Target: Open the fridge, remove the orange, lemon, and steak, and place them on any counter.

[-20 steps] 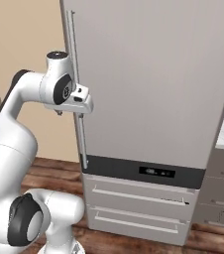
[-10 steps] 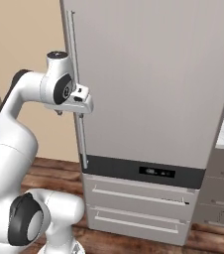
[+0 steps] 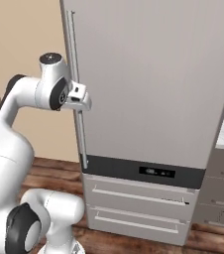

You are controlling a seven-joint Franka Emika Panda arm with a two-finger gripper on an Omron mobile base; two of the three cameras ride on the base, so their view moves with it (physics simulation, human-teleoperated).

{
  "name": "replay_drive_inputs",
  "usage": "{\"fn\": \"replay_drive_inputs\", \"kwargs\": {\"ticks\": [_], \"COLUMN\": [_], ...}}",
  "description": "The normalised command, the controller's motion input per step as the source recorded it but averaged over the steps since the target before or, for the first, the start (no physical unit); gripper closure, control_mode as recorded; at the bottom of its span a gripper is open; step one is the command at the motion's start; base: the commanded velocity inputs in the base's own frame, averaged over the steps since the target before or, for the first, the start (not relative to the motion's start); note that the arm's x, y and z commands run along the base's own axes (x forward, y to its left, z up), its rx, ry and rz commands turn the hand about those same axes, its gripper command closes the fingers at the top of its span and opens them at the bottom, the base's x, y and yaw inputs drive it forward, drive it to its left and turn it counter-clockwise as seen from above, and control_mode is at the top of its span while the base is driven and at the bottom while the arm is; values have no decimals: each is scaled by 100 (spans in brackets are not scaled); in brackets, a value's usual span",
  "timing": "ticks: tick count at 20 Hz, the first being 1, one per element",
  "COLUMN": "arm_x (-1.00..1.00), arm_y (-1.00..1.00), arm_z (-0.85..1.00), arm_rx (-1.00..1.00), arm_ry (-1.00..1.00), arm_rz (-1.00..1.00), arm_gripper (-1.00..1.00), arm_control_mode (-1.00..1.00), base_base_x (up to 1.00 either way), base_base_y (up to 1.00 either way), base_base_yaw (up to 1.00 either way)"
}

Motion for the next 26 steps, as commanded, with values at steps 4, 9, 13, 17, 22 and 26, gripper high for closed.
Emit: {"fn": "replay_drive_inputs", "kwargs": {"ticks": [4, 9, 13, 17, 22, 26], "arm_x": [5, 29, 42, 49, 51, 49], "arm_y": [0, 6, 8, 12, 5, 11], "arm_z": [4, 15, 25, 25, 10, 0], "arm_rx": [-1, 0, 0, 0, 0, 0], "arm_ry": [-29, -19, -9, 0, 0, 0], "arm_rz": [0, 0, 0, 0, 0, 0], "arm_gripper": [-100, -100, -100, -100, -100, -100], "arm_control_mode": [-100, -100, -100, -100, -100, -100], "base_base_x": [0, 0, 0, 0, 0, 0], "base_base_y": [0, 0, 0, 0, 0, 0], "base_base_yaw": [0, 0, 0, 0, 0, 0]}}
